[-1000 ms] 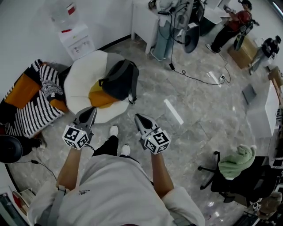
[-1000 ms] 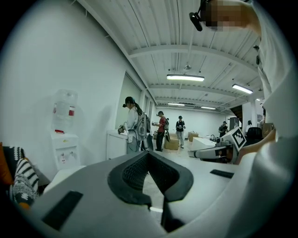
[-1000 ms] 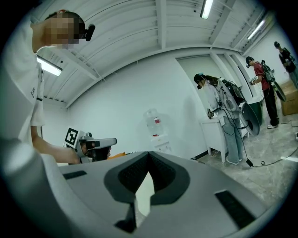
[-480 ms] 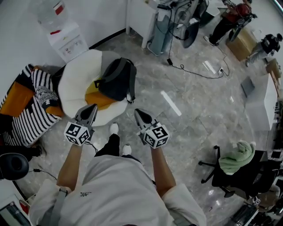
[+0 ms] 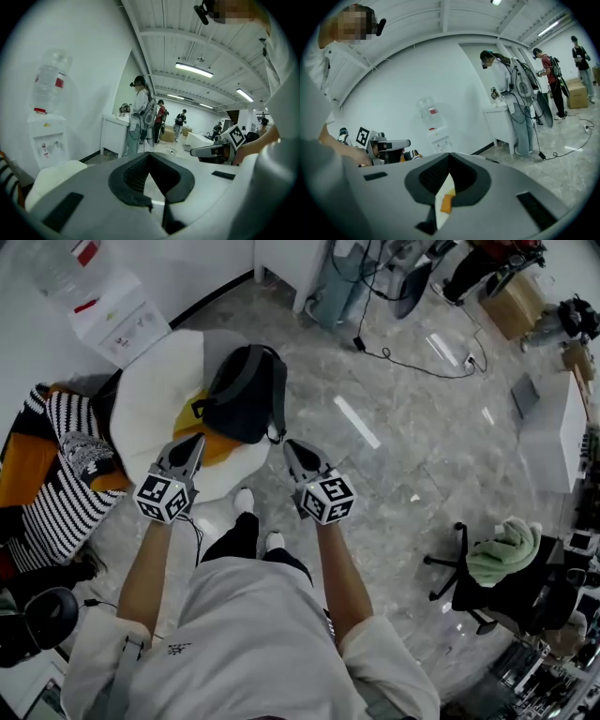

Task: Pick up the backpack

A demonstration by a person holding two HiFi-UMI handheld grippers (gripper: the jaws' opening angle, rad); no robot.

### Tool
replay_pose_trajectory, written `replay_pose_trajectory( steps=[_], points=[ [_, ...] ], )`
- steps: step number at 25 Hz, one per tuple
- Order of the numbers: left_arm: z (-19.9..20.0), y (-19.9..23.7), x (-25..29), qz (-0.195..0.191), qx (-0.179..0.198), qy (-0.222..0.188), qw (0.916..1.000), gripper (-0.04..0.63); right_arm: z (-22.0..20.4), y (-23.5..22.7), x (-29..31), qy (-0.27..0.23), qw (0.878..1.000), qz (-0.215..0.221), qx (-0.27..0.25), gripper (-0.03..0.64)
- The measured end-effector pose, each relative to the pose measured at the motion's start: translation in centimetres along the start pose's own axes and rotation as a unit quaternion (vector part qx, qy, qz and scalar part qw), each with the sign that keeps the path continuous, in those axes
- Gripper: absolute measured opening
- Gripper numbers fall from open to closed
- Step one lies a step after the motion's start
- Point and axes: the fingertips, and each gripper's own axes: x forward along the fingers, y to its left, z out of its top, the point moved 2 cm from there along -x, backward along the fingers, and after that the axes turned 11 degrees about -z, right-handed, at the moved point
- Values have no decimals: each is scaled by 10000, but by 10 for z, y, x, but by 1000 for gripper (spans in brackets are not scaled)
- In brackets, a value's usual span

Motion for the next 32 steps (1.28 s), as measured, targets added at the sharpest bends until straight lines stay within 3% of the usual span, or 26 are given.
replay_pose_trajectory(
  steps=[14, 32],
  points=[
    [-29, 79, 62, -283, -236, 458, 9983, 2, -15, -37, 77, 292, 9984, -377, 294, 5],
    [-63, 138, 177, 215, -570, 875, 9943, 2, -45, -148, 194, 1028, 9943, 85, 260, 6]
  ],
)
